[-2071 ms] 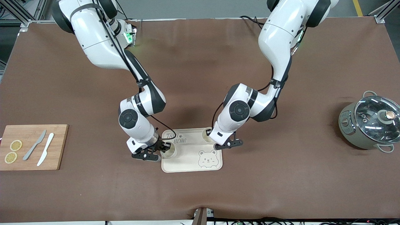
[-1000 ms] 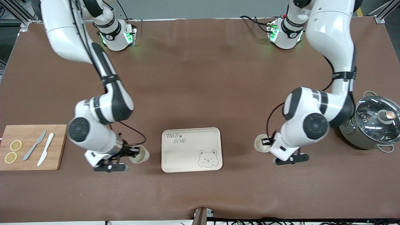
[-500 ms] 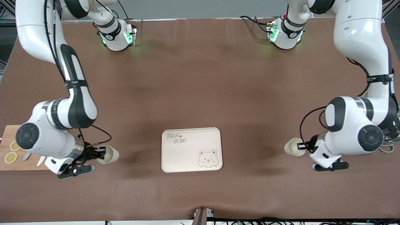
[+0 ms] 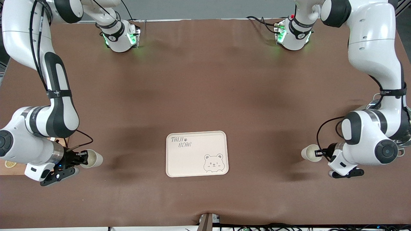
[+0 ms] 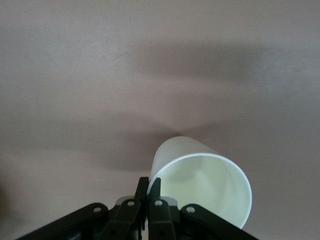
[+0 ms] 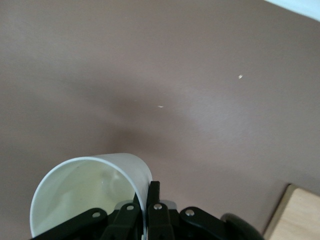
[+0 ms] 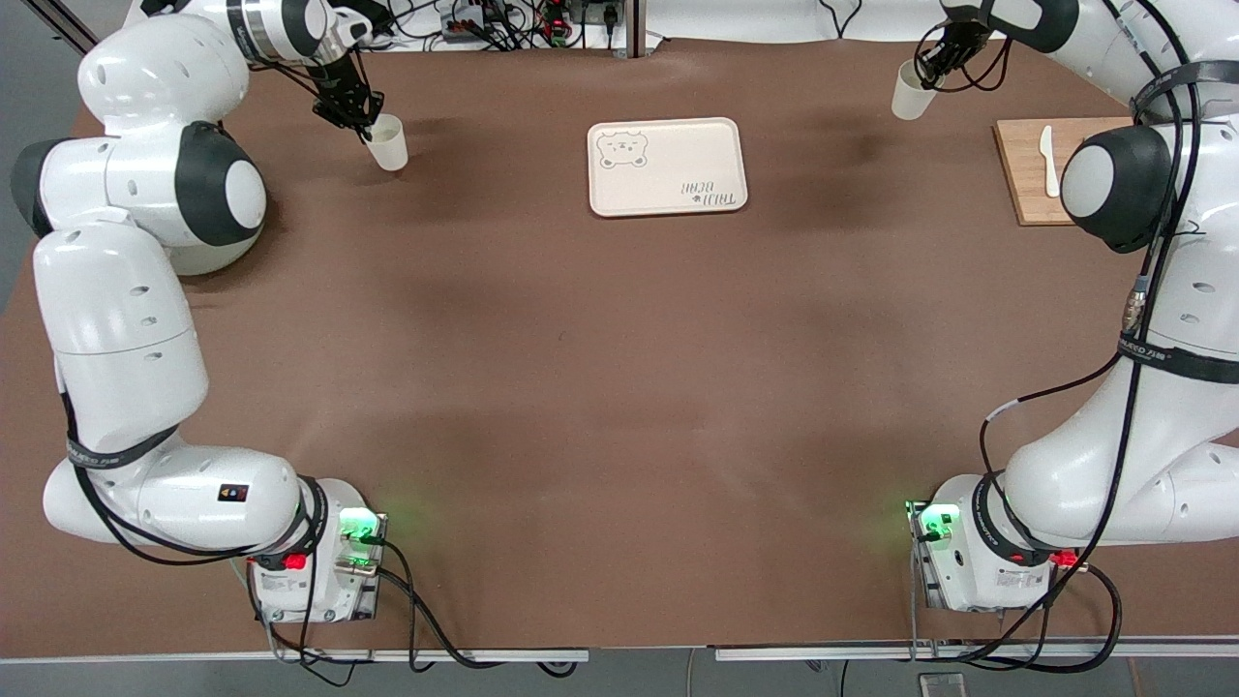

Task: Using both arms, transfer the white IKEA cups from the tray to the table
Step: 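Lower the cups onto the table and open both grippers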

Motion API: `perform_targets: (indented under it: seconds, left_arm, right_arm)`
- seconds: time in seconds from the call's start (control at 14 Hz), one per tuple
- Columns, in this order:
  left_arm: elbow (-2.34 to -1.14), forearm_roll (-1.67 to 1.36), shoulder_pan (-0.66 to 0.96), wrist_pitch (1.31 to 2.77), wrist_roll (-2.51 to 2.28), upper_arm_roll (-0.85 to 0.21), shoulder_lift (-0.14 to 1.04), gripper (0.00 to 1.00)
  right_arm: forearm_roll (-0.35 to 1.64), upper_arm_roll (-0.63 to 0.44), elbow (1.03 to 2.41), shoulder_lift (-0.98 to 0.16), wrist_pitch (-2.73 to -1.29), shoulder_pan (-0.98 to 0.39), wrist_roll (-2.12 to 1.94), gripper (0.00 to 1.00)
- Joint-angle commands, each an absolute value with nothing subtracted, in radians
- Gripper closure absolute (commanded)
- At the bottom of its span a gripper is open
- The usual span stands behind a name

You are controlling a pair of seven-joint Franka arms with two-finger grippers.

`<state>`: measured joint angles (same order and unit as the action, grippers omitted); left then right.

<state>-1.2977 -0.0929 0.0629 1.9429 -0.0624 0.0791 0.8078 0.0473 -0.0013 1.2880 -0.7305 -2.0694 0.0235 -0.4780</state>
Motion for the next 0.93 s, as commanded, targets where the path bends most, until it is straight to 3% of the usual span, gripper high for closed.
perform_targets:
  seconds: [0.0,0.21,0.29,0.36,0.43,0.5,0.57,0.86]
  left_arm:
    - [-1.292,-0.066,0.058,1.969,-0.061,0.071,0.825,1.00]
    - [-1.292,-0.068,0.058,1.989,-0.067,0.072,0.839,1.00]
    - [-1.292,-0.069,0.058,1.991,-0.067,0.072,0.839,0.94]
    - [-1.293,-0.068,0.058,1.991,-0.066,0.072,0.839,0.71]
    - [-1.292,-0.069,0.058,1.991,-0.064,0.072,0.838,0.61]
    - [-1.292,-0.068,0.058,1.991,-0.061,0.072,0.838,0.38]
    - [-1.292,-0.066,0.058,1.991,-0.060,0.072,0.836,0.02]
    - [-1.289,-0.064,0.060,1.990,-0.069,0.074,0.805,0.00]
  right_arm:
    - [0.025,0.017,1.295,-0.764,-2.103,0.047,-0.534,1.00]
    - [0.031,0.017,1.305,-0.804,-2.169,0.055,-0.564,1.00]
    - [0.034,0.017,1.305,-0.814,-2.183,0.054,-0.565,1.00]
    - [0.035,0.017,1.307,-0.824,-2.203,0.054,-0.565,1.00]
    - [0.035,0.018,1.308,-0.837,-2.219,0.055,-0.565,1.00]
    - [0.035,0.018,1.308,-0.845,-2.230,0.055,-0.565,1.00]
    - [0.037,0.018,1.308,-0.848,-2.235,0.054,-0.565,1.00]
    - [0.038,0.018,1.310,-0.865,-2.263,0.055,-0.565,1.00]
